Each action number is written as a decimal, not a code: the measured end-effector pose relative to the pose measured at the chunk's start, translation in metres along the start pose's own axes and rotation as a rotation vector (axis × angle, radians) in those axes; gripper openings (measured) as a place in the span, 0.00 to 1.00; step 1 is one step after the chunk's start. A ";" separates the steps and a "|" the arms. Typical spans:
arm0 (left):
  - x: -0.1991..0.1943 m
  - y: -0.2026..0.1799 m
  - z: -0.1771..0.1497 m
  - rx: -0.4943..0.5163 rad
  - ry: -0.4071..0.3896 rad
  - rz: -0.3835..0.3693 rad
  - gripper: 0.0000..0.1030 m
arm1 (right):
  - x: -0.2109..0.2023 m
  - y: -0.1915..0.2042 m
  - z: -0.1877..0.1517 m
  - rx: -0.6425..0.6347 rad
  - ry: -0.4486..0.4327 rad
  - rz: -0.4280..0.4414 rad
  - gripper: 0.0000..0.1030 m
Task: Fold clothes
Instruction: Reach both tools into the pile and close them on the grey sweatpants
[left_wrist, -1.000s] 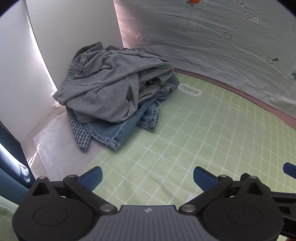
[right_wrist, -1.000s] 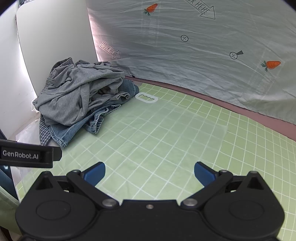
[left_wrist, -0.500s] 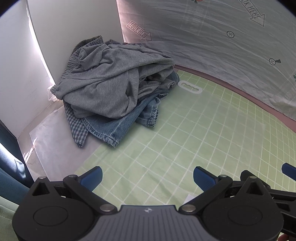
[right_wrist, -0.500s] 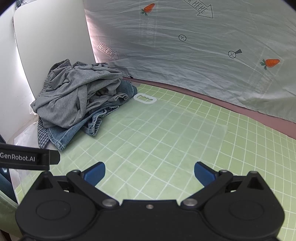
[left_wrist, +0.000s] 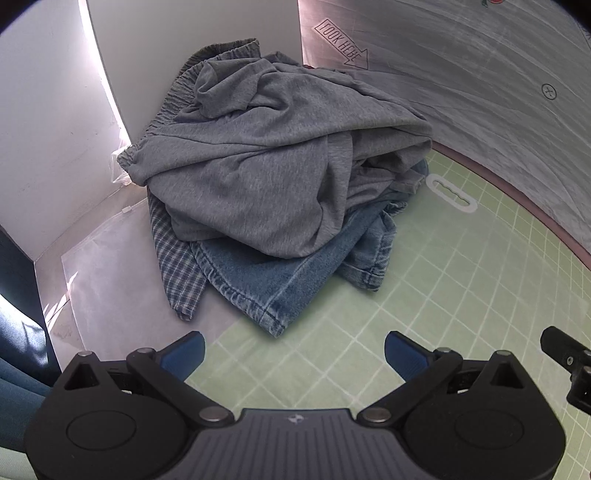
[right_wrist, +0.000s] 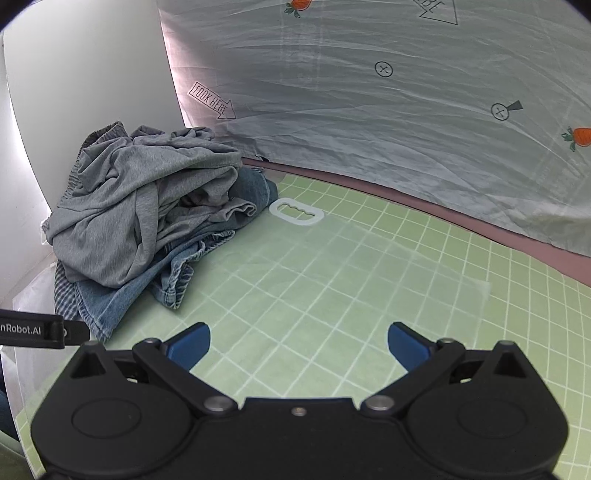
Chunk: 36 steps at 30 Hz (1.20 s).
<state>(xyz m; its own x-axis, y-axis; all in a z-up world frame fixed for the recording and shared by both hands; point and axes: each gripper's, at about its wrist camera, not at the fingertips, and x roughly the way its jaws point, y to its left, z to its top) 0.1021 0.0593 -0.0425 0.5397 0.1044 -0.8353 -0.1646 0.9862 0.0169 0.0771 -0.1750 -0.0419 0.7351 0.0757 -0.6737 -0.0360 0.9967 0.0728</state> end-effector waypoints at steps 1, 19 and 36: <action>0.008 0.004 0.008 -0.009 0.000 -0.004 0.95 | 0.008 0.001 0.007 -0.010 -0.007 0.000 1.00; 0.123 0.053 0.097 -0.206 0.065 -0.016 0.04 | 0.170 0.065 0.120 -0.213 -0.080 0.111 0.79; 0.096 0.028 0.083 -0.143 0.023 -0.055 0.00 | 0.162 0.077 0.138 -0.278 -0.189 0.175 0.04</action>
<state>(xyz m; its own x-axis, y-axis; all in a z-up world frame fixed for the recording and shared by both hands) 0.2176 0.1079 -0.0762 0.5323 0.0457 -0.8453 -0.2517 0.9619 -0.1066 0.2873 -0.0900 -0.0441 0.8127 0.2647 -0.5190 -0.3354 0.9410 -0.0452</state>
